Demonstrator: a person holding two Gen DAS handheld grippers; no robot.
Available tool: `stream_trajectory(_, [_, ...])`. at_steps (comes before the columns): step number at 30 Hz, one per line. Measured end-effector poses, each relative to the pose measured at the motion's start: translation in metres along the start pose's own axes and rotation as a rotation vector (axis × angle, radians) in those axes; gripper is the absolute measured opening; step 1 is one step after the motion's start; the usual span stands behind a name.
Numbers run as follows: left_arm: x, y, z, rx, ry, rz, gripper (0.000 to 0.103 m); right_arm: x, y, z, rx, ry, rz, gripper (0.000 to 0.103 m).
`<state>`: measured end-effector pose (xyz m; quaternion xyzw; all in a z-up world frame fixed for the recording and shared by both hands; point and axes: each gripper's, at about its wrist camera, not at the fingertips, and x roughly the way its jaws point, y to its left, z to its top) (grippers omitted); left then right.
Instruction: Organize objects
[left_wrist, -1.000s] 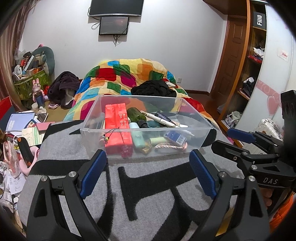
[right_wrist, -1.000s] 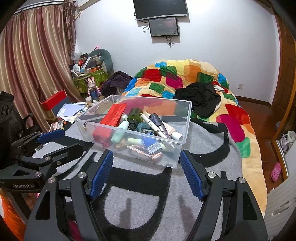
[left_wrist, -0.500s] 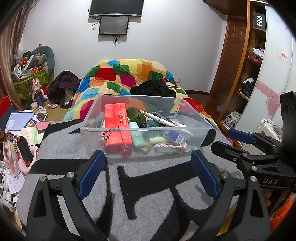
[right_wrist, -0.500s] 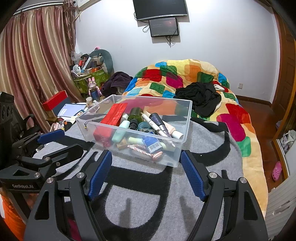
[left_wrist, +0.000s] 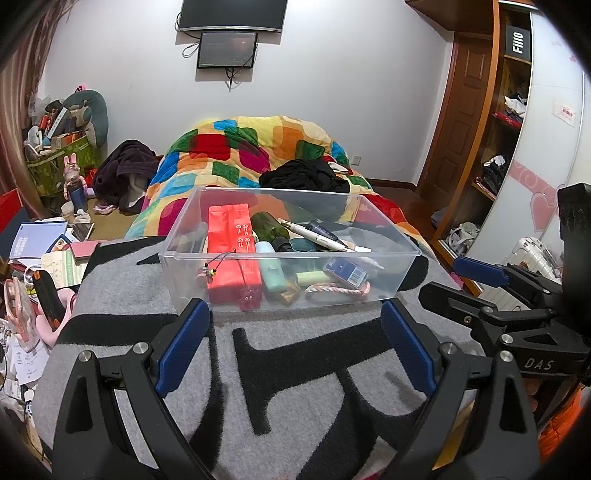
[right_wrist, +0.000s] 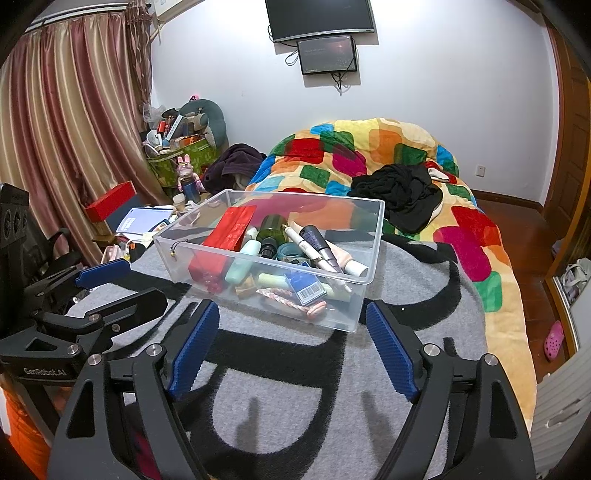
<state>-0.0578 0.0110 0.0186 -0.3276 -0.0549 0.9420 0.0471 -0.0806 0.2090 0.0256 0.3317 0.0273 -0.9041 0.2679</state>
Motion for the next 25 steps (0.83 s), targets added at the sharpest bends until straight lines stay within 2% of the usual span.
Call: stream_trajectory(25, [0.0, 0.0, -0.003, -0.007, 0.004, -0.014, 0.097, 0.004, 0.011, -0.004, 0.005, 0.01, 0.009, 0.081])
